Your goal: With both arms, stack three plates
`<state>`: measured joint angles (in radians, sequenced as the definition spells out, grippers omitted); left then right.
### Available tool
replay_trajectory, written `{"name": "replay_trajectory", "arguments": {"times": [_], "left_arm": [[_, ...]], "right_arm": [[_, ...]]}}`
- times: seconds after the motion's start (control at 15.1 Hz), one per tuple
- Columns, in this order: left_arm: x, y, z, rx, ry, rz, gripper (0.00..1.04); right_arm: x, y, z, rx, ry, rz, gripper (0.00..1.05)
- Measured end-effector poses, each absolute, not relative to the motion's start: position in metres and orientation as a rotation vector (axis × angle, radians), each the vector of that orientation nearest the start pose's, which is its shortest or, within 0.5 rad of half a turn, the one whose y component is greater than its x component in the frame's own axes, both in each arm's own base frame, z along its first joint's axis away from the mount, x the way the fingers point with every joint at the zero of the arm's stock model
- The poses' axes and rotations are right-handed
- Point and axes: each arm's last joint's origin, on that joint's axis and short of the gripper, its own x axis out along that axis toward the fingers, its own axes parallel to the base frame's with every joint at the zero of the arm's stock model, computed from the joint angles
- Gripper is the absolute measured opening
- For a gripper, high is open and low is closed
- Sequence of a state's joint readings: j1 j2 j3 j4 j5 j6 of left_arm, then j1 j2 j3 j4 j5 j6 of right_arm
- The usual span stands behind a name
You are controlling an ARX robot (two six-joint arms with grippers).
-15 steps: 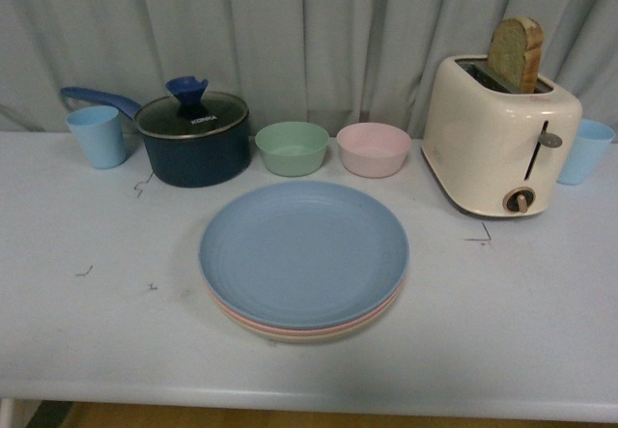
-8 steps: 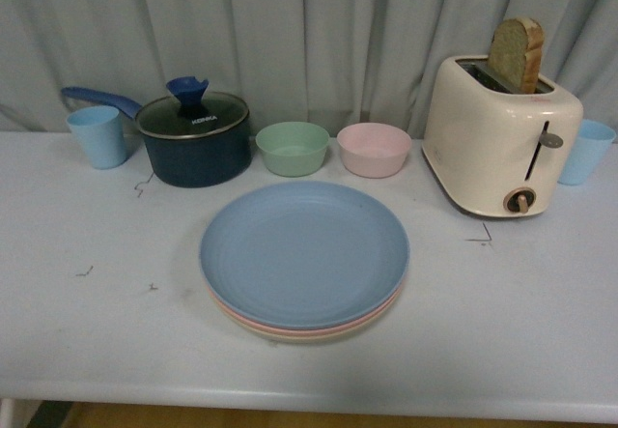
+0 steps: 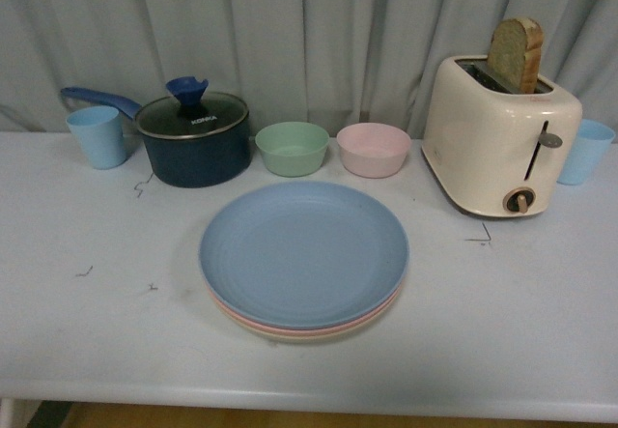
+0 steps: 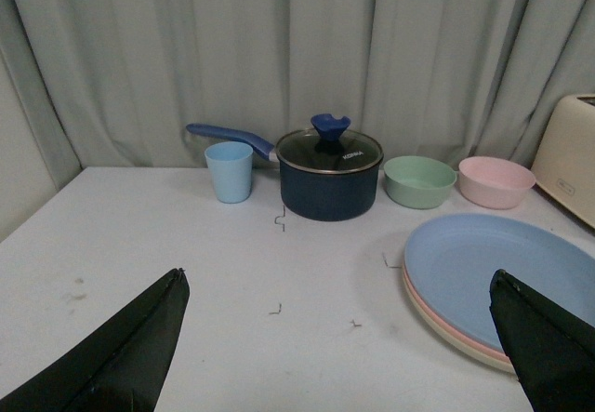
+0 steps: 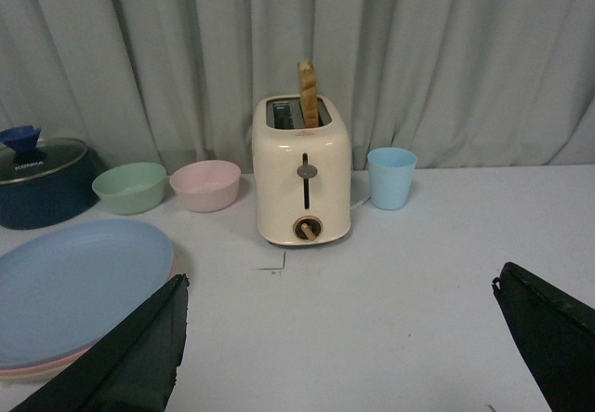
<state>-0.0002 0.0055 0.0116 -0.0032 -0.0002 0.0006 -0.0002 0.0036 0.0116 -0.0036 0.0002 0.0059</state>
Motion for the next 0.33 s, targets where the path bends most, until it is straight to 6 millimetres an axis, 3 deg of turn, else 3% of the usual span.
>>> {"name": "replay_trajectory", "arguments": {"times": [0.33], "left_arm": [[0.0973, 0.0000, 0.1667, 0.001, -0.003, 0.000, 0.98]], "right_arm": [[0.0972, 0.0000, 0.1668, 0.006, -0.004, 0.000, 0.98]]}}
